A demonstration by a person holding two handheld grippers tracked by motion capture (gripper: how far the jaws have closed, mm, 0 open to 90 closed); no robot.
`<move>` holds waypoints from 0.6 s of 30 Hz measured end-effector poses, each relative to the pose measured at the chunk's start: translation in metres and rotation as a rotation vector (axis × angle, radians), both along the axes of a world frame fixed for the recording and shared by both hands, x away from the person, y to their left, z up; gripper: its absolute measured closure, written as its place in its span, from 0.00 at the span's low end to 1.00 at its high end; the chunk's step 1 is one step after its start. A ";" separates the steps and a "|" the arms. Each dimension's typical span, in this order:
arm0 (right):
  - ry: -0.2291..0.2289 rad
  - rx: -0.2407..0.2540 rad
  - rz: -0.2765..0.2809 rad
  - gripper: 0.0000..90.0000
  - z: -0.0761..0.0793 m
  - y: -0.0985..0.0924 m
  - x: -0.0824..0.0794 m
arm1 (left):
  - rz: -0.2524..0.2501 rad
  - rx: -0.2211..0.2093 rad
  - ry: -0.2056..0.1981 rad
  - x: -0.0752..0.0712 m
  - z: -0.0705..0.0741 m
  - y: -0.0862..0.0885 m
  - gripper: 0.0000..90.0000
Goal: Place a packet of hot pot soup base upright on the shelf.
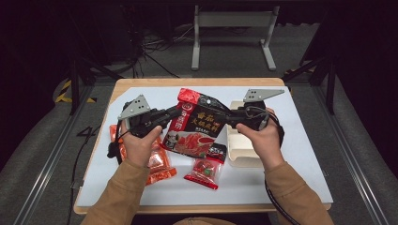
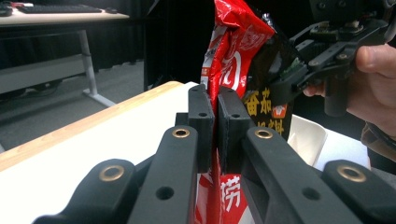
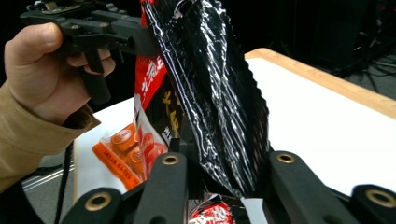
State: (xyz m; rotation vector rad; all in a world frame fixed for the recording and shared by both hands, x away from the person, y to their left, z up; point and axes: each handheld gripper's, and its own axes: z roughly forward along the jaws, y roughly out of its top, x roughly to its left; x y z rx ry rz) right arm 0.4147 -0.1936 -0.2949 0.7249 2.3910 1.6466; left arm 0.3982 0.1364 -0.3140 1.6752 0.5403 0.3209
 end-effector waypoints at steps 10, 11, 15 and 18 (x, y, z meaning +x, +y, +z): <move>-0.010 0.006 -0.032 0.89 0.007 0.000 0.001 | -0.013 -0.015 0.027 0.001 0.000 0.002 0.93; -0.009 0.009 -0.033 0.89 0.008 0.000 0.001 | -0.019 -0.024 0.036 0.001 0.001 0.003 0.92; -0.010 0.010 -0.038 0.89 0.012 0.000 0.001 | -0.030 -0.041 0.045 0.001 0.002 0.005 0.89; -0.024 -0.004 -0.047 0.89 0.019 0.000 0.003 | -0.017 -0.042 0.047 0.000 0.004 0.008 0.78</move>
